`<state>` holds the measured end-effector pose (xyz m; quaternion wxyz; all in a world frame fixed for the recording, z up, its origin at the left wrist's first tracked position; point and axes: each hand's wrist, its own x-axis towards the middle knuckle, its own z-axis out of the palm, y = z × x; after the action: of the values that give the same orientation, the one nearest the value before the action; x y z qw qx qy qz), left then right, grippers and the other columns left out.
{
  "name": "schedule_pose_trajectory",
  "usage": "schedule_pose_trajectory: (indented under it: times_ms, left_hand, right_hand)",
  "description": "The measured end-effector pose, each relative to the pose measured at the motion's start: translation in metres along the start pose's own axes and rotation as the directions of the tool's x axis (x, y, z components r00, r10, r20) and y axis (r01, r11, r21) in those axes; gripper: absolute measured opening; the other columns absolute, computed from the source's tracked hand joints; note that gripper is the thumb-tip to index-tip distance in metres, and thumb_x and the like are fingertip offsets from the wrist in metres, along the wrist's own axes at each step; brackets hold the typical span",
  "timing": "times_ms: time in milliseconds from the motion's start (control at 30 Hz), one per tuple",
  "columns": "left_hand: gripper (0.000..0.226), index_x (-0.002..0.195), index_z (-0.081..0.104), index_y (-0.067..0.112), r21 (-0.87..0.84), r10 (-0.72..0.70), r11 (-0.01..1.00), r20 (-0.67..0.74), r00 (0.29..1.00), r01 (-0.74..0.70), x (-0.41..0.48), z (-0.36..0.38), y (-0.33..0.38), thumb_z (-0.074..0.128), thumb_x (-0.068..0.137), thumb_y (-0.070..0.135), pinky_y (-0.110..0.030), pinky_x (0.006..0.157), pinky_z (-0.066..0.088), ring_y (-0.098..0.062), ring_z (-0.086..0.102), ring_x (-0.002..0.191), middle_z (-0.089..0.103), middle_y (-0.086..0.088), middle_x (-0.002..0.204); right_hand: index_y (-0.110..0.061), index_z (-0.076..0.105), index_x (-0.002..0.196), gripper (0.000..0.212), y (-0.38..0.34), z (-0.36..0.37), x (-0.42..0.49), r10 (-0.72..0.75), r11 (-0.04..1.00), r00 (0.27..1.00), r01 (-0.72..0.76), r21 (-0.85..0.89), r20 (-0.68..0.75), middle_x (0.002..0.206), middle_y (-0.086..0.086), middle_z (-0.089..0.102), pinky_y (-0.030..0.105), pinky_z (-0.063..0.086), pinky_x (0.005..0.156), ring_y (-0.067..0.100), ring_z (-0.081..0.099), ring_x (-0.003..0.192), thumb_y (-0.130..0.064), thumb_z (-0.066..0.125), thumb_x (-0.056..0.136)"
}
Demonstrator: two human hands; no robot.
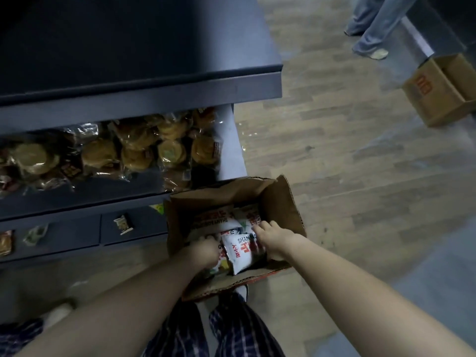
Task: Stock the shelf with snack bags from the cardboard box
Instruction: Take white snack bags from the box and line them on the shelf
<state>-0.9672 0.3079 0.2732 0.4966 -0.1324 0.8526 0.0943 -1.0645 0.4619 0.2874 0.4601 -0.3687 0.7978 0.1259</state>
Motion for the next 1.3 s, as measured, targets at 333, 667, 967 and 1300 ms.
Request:
schedule_pose_trajectory:
  times_ms: [333,667,967,1300]
  left_hand:
    - [0.1,0.149,-0.016,0.007,-0.09,0.05,0.995,0.109,0.993,-0.04,0.04,0.039,0.002,0.059,0.089,0.038,-0.042,0.119,0.005,-0.035,-0.004,0.146,-0.009,-0.018,0.157]
    - [0.113,0.148,-0.016,0.011,-0.116,-0.093,0.988,0.07,0.993,0.1,0.056,0.052,0.015,0.066,0.08,0.049,-0.062,0.111,0.017,-0.039,-0.004,0.144,-0.002,-0.016,0.155]
    - [0.106,0.147,0.008,0.019,-0.306,-0.15,0.944,-0.065,0.987,0.124,0.067,0.053,0.01,0.077,0.07,0.044,-0.059,0.103,0.034,-0.035,0.019,0.137,0.021,-0.01,0.148]
    - [0.045,0.137,0.042,0.022,-0.859,-0.252,0.511,-0.146,0.957,0.003,0.044,0.01,0.011,0.051,0.093,0.023,-0.032,0.107,0.029,-0.028,0.041,0.129,0.044,-0.011,0.141]
  right_hand:
    - [-0.019,-0.008,0.153,0.095,-0.017,0.023,0.046,-0.024,0.998,0.992,0.018,0.053,0.121,0.16,0.007,0.004,0.059,0.023,0.112,0.038,0.007,0.145,-0.023,0.063,0.089]
    - [-0.022,0.015,0.147,0.098,-0.009,0.039,0.065,-0.037,0.977,0.998,0.046,0.208,-0.05,0.15,0.004,0.027,0.061,0.033,0.101,0.034,0.024,0.137,-0.038,0.078,0.073]
    - [-0.01,0.053,0.096,0.026,0.006,0.014,0.076,0.145,0.433,0.975,0.09,0.897,-0.168,0.086,0.003,0.059,0.025,0.051,0.069,0.017,0.057,0.079,-0.006,0.07,0.077]
    - [-0.008,0.057,0.112,0.034,0.018,0.006,0.052,0.165,0.07,0.986,-0.01,0.998,-0.001,0.109,0.017,0.066,0.041,0.049,0.093,0.031,0.062,0.103,-0.003,0.065,0.079]
